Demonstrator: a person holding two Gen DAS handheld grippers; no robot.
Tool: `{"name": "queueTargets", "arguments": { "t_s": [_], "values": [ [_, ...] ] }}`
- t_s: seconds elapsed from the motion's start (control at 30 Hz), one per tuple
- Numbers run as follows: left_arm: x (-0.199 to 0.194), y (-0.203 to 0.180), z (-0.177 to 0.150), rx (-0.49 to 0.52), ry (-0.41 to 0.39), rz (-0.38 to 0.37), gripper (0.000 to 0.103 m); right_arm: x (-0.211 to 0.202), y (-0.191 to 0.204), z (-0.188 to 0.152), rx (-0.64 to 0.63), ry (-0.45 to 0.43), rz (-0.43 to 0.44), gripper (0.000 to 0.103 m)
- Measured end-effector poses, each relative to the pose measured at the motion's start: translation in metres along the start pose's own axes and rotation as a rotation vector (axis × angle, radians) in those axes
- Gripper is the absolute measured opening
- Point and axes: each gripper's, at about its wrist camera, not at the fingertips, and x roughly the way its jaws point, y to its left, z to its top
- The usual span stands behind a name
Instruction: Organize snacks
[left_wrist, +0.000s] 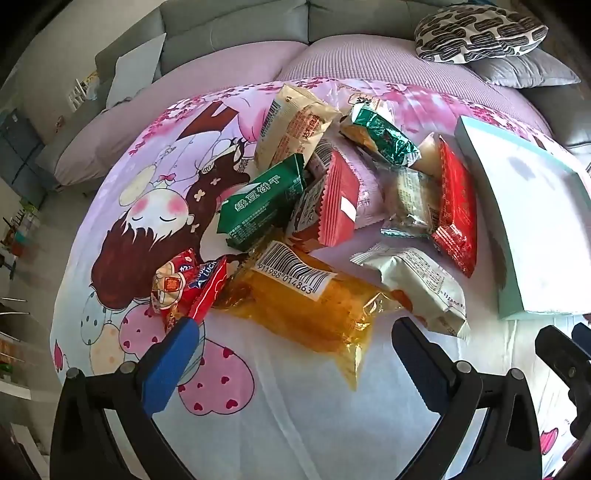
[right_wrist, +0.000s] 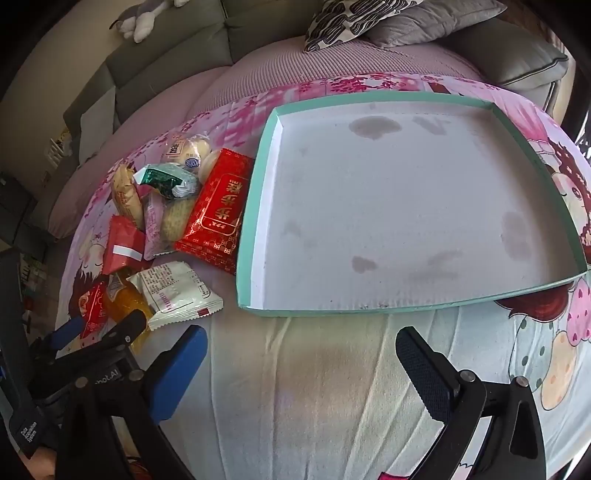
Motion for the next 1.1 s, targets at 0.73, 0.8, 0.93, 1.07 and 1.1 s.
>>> {"name": "queueTargets", "arguments": {
  "t_s": [0.73, 0.8, 0.93, 1.07, 1.1],
  "values": [
    [0.019, -0.008, 0.0, -0.007, 0.031, 0.004, 0.103, -0.003, -0.003, 0.004, 0.005, 0.007, 0.007, 0.103],
    [0.019, -0.009, 0.0, -0.004, 0.033, 0.004, 0.103, -0.003, -0.002, 0.003, 0.004, 0.007, 0.007, 0.103],
    [0.021, -0.01, 0.0, 0.0, 0.039, 0.005, 0.103, -0.003, -0.003, 0.003, 0.003, 0.008, 0.006, 0.103],
    [0.021, -0.01, 0.0, 0.002, 0.039, 0.003, 0.103, -0.003, -0.003, 0.003, 0.002, 0.008, 0.007, 0.103],
    [0.021, -0.01, 0.0, 0.002, 0.039, 0.003, 0.103, -0.003, -0.003, 0.003, 0.002, 0.008, 0.006, 0.103]
  ]
}}
